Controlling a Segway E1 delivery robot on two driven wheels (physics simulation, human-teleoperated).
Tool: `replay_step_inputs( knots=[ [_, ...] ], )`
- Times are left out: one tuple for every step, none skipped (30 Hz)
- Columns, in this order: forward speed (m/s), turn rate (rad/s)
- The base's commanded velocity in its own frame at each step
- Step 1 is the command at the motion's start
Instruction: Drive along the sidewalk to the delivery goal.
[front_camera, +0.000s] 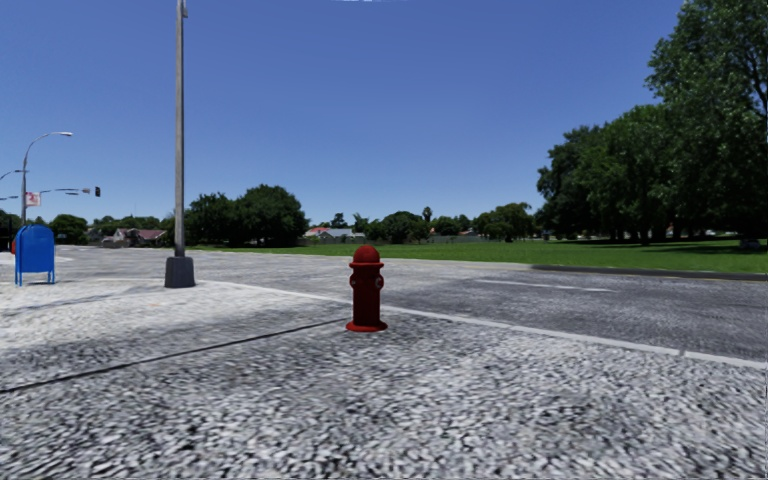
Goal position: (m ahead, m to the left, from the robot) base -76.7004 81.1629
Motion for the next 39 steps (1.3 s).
replay_step_inputs(
  knots=[
    [0.95, 0.87],
    [0.95, 0.89],
    [0.95, 0.90],
    [0.95, 0.91],
    [0.95, 0.91],
    [0.95, 0.91],
    [0.95, 0.92],
    [0.96, 0.92],
    [0.99, 0.93],
    [0.99, 0.93],
    [1.02, 0.93],
    [1.05, 0.96],
    [1.05, 0.99],
    [1.05, 0.99],
    [1.06, 1.01],
    [1.07, 1.01],
    [1.09, 1.01],
    [1.14, 1.01],
    [1.14, 1.01],
    [1.18, 1.01],
    [1.19, 1.01],
    [1.20, 1.01],
    [1.20, 1.01],
    [1.21, 1.02],
    [1.22, 1.02],
    [1.22, 1.02],
    [1.22, 1.02],
    [1.22, 1.02],
    [1.23, 1.02],
    [1.23, 1.02],
    [1.23, 1.02],
    [1.23, 1.02],
    [1.23, 1.02],
    [1.23, 1.02],
    [1.23, 1.02],
    [1.23, 1.02],
    [1.23, 1.02],
    [1.23, 1.02],
    [1.23, 1.02]
  ],
)
